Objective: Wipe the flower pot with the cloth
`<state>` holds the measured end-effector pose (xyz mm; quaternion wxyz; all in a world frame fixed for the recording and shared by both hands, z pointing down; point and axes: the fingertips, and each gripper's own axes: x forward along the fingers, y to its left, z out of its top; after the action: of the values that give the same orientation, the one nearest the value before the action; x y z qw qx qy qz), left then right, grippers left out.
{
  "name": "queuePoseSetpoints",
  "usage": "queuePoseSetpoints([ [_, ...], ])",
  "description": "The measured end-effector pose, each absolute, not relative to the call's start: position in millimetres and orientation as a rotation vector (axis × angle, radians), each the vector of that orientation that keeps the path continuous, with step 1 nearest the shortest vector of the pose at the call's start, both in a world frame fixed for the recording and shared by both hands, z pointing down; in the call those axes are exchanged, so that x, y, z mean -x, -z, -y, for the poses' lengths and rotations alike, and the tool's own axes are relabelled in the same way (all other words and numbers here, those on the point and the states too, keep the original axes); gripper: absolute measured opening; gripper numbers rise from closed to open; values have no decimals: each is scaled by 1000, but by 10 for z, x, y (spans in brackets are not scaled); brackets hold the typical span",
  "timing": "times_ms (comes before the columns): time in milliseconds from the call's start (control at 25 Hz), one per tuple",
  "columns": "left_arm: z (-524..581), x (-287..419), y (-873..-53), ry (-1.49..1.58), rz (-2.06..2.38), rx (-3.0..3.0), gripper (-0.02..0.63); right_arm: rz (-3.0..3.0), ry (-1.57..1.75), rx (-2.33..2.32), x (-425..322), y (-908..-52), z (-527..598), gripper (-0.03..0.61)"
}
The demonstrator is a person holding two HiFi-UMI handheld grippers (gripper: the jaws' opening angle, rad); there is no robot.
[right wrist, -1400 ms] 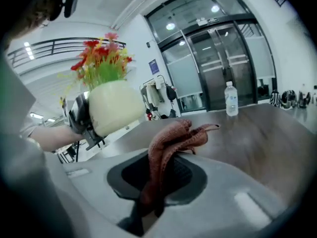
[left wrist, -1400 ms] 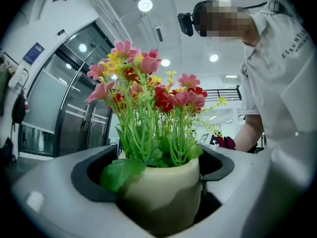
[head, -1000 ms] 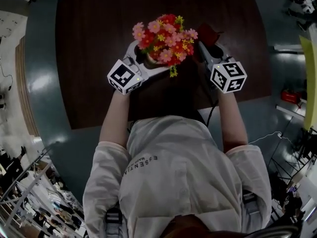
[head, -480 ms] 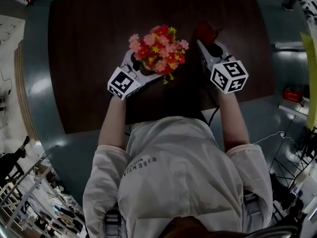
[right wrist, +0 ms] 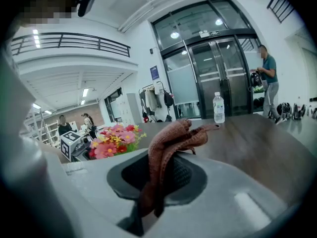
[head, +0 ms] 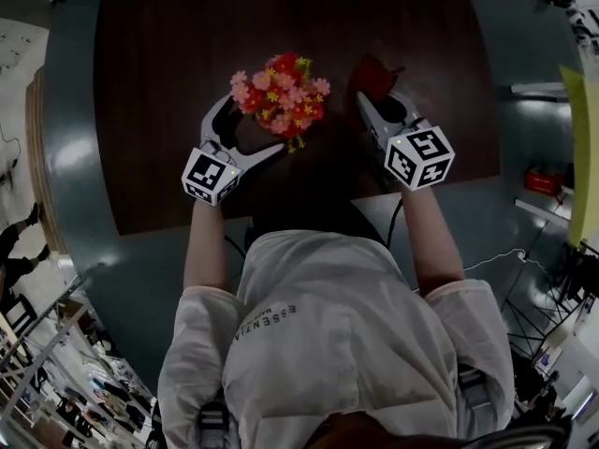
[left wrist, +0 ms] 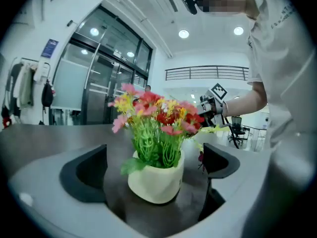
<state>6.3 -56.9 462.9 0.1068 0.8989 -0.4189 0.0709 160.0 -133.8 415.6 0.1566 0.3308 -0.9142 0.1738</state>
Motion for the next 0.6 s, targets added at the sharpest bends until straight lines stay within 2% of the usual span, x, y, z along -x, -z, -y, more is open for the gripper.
queuePoseSetpoints([
  [40,499,52,-4535,-183,1306,-2619,626,2618,-497,-937,-1585,-4137,1275,54],
  [80,440,174,-4415,-153,1389,-2599,589,2622,-491,-929,-1576,-4118,1213,54],
  [120,402,288,-4261,-116,1477,-2588,538,2627,-478,-921,-1573,-4098,1163,54],
  [200,377,441,-3874,-28,1638,-2580,393,2635,-451,-917,-1601,-4048,1106,54],
  [280,362,479,-3561,55,1744,-2564,318,2638,-443,-930,-1677,-3974,1067,54],
  [360,303,450,-3422,65,1780,-2563,161,2645,-427,-948,-1743,-3866,986,54],
  [400,244,433,-3388,53,1788,-2571,38,2651,-413,-955,-1756,-3803,917,54],
  [440,161,411,-3339,51,1790,-2583,15,2657,-394,-960,-1756,-3737,828,54],
  [600,-266,396,-3051,105,1872,-2544,15,2664,-301,-978,-1707,-3522,318,54],
])
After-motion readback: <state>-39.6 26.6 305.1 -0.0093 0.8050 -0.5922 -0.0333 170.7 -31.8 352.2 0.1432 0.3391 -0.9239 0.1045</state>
